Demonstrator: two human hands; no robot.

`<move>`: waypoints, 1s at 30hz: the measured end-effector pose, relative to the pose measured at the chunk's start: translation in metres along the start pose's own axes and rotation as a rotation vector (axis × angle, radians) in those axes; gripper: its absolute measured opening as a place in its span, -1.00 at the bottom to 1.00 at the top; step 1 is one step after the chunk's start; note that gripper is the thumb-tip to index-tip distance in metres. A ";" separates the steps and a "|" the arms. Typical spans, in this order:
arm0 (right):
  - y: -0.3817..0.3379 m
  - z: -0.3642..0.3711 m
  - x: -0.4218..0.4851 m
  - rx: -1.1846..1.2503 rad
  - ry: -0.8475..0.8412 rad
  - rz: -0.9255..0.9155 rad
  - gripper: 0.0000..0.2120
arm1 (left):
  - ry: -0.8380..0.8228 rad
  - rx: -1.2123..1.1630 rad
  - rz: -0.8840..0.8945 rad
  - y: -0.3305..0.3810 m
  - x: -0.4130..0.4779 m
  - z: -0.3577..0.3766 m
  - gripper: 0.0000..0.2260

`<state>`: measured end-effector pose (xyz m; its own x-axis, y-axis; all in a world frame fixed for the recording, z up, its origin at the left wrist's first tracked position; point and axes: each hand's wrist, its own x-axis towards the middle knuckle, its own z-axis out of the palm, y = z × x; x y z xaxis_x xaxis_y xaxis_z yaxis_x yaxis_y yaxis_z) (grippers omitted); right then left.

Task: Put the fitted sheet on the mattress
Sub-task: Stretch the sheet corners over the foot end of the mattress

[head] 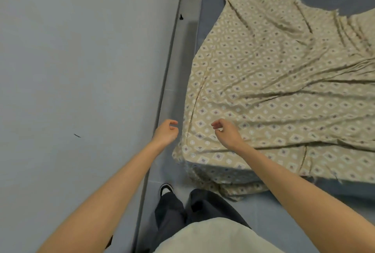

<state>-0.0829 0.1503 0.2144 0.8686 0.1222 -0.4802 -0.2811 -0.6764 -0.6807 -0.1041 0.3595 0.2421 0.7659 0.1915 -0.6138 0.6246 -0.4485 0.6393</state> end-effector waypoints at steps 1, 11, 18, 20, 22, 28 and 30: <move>0.003 0.006 0.003 -0.003 0.001 0.030 -0.70 | -0.033 -0.002 -0.016 -0.002 0.007 0.000 -0.69; 0.029 0.086 0.036 0.029 0.048 0.311 -0.71 | -0.283 0.100 -0.098 -0.052 0.098 -0.004 -0.64; 0.066 0.129 0.080 0.011 0.033 0.353 -0.66 | -0.346 0.167 -0.121 -0.090 0.160 0.027 -0.54; 0.085 0.146 0.097 -0.014 0.016 0.348 -0.67 | -0.391 0.199 -0.120 -0.110 0.181 0.048 -0.47; 0.103 0.160 0.110 -0.068 -0.005 0.339 -0.61 | -0.415 0.241 -0.128 -0.129 0.198 0.069 -0.39; 0.157 0.188 0.134 -0.355 -0.063 0.227 -0.35 | -0.422 0.291 -0.157 -0.193 0.228 0.124 -0.30; 0.169 0.192 0.142 -0.392 0.005 0.151 -0.52 | -0.368 0.272 -0.135 -0.211 0.233 0.136 -0.46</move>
<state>-0.0858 0.1930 -0.0752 0.8317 -0.0024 -0.5552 -0.2300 -0.9117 -0.3405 -0.0784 0.3800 -0.0992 0.5453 -0.0359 -0.8375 0.6141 -0.6629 0.4282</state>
